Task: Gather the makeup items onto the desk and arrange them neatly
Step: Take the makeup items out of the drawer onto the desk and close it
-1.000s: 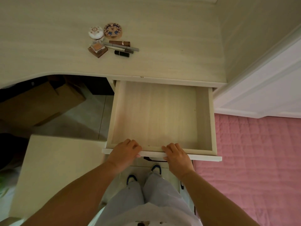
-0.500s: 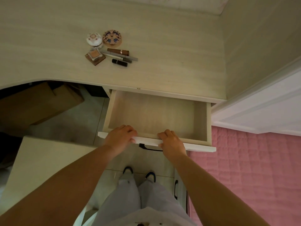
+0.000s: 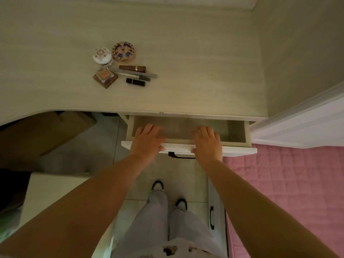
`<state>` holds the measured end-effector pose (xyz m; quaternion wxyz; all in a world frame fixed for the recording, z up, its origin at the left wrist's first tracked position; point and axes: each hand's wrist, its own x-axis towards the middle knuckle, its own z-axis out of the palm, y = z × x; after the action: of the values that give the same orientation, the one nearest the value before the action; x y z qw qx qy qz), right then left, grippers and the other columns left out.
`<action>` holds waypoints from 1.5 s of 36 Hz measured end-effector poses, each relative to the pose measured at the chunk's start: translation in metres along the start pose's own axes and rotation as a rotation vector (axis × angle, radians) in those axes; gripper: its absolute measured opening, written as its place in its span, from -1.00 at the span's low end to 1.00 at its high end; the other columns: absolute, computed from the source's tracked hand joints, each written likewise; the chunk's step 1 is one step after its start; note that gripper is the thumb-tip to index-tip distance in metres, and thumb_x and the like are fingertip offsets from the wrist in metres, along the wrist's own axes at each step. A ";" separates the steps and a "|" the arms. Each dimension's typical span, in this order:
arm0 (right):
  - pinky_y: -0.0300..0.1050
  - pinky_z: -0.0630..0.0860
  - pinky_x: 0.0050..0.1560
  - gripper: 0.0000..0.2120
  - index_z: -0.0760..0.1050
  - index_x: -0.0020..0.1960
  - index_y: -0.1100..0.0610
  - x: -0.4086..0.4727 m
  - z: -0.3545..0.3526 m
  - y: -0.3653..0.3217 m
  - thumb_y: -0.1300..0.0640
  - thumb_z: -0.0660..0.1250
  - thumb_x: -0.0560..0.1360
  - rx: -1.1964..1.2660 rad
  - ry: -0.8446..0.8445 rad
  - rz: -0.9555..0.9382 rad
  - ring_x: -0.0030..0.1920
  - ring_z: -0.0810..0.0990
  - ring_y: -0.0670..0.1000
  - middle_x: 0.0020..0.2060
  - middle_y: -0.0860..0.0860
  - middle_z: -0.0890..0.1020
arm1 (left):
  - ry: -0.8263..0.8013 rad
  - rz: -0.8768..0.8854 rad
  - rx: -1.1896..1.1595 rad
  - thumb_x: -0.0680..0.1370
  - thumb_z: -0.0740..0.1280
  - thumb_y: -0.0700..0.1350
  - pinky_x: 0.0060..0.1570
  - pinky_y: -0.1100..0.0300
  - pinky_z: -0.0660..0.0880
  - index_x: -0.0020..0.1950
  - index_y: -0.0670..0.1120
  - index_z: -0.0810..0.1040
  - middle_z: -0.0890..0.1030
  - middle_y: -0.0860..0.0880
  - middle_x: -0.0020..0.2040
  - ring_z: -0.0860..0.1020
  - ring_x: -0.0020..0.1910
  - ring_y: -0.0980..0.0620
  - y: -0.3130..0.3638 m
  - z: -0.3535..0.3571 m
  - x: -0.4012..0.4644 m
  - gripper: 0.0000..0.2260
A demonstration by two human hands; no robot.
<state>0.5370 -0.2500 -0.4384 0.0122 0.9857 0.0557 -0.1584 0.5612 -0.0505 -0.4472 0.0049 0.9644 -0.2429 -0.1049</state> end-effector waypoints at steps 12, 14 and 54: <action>0.03 -0.29 0.45 -0.03 -0.54 0.41 0.07 0.018 -0.009 0.001 -0.10 0.26 0.53 -0.087 0.015 0.079 0.52 -0.27 0.13 0.50 0.10 -0.33 | 0.065 -0.039 0.039 0.24 0.54 0.15 0.41 -0.17 0.03 0.45 0.01 0.25 0.32 -0.13 0.38 0.19 0.42 -0.15 -0.010 -0.013 0.024 -0.14; 0.04 -0.29 0.45 -0.05 -0.54 0.40 0.07 0.022 -0.011 0.002 -0.11 0.24 0.54 -0.095 0.000 0.075 0.51 -0.28 0.14 0.49 0.11 -0.34 | -0.002 -0.058 0.030 0.40 0.40 0.19 0.46 -0.13 -0.17 0.53 0.05 -0.02 0.07 -0.09 0.50 -0.03 0.51 -0.11 -0.014 -0.014 0.029 -0.14; 0.09 0.40 0.28 -0.15 0.31 0.35 0.00 0.064 0.027 0.004 0.01 0.61 0.15 0.129 0.536 0.165 0.30 0.26 0.08 0.27 0.08 0.50 | 0.380 -0.070 0.018 0.24 0.56 0.07 0.28 -0.23 0.33 0.25 0.02 0.42 0.50 -0.10 0.26 0.42 0.26 -0.19 -0.030 0.013 0.064 -0.37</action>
<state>0.5895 -0.2487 -0.4842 -0.0530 0.9924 -0.0335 0.1059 0.6273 -0.0534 -0.4742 0.0384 0.9747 -0.2049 0.0810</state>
